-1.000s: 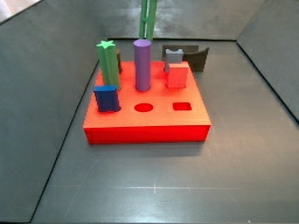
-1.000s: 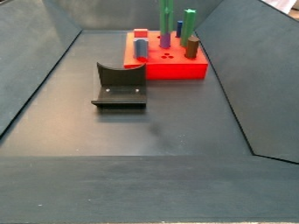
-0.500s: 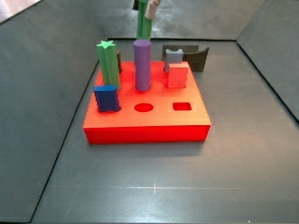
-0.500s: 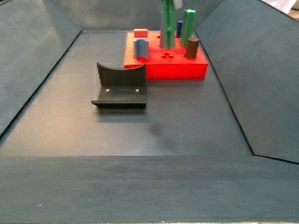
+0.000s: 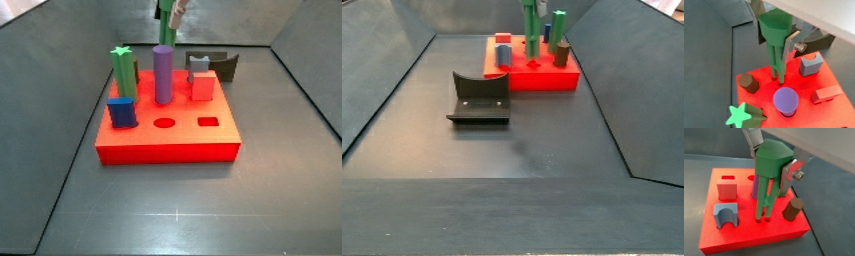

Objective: Pick up the 3 prong object. Move up. Rotate the 3 prong object. Place the 3 prong object on the fixture. Regrasp the 3 prong object. Move to above the board. Insert the 3 prong object.
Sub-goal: Insert the 3 prong object.

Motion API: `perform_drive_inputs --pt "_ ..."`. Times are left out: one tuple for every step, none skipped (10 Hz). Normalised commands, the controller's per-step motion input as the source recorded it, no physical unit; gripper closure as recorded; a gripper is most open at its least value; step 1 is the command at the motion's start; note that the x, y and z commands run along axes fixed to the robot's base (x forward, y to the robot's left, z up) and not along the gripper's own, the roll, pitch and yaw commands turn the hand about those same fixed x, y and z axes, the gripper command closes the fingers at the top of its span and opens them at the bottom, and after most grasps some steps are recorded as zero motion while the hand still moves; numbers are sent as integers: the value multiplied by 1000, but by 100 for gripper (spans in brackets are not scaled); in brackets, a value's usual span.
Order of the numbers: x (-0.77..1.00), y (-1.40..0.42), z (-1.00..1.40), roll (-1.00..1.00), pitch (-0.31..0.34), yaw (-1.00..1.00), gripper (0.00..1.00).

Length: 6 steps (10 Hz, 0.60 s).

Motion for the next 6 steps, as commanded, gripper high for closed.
perform_drive_inputs --pt "26 0 -60 49 69 97 100" --pt "0 0 -117 49 57 154 100" --pt "0 0 -143 43 49 211 100" --pt "131 0 -206 0 50 169 100" --pt "80 17 -214 0 46 120 100" --pt "0 0 -260 40 56 23 100"
